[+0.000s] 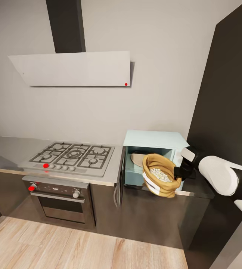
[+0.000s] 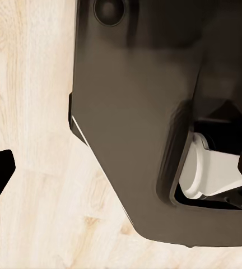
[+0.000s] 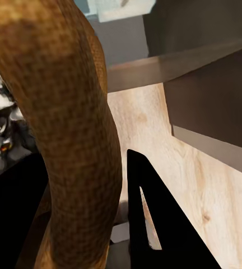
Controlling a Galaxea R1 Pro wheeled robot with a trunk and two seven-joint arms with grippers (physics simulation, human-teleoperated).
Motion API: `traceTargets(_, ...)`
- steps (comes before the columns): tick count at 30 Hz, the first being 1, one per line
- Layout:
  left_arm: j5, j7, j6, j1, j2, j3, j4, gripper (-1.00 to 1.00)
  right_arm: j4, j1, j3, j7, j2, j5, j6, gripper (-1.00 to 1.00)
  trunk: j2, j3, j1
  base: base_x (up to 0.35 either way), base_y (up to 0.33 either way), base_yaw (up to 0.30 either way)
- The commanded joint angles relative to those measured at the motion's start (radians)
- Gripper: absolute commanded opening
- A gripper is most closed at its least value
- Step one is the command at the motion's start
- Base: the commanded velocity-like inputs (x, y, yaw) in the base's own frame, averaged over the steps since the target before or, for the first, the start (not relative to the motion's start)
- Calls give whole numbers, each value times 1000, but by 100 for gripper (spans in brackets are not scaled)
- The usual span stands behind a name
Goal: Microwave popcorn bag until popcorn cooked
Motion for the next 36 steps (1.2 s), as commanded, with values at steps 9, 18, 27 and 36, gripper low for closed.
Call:
traceTargets(9,0,0,2,0,0,7,-2,100,2,0,-5,-12,-2,-12,-3,-100,-1,-1,0,0,131,0)
traceTargets(18,0,0,2,0,0,7,-2,100,2,0,-35,-17,-2,-17,-4,-100,-1,-1,0,0,32,0)
traceTargets(27,0,0,2,0,0,7,-2,100,2,0,-176,-187,-10,-19,-49,-100,-1,-1,0,0,0,0)
traceTargets(36,0,0,2,0,0,7,-2,100,2,0,-294,-366,-11,-22,-114,-100,-1,-1,0,0,0,-34)
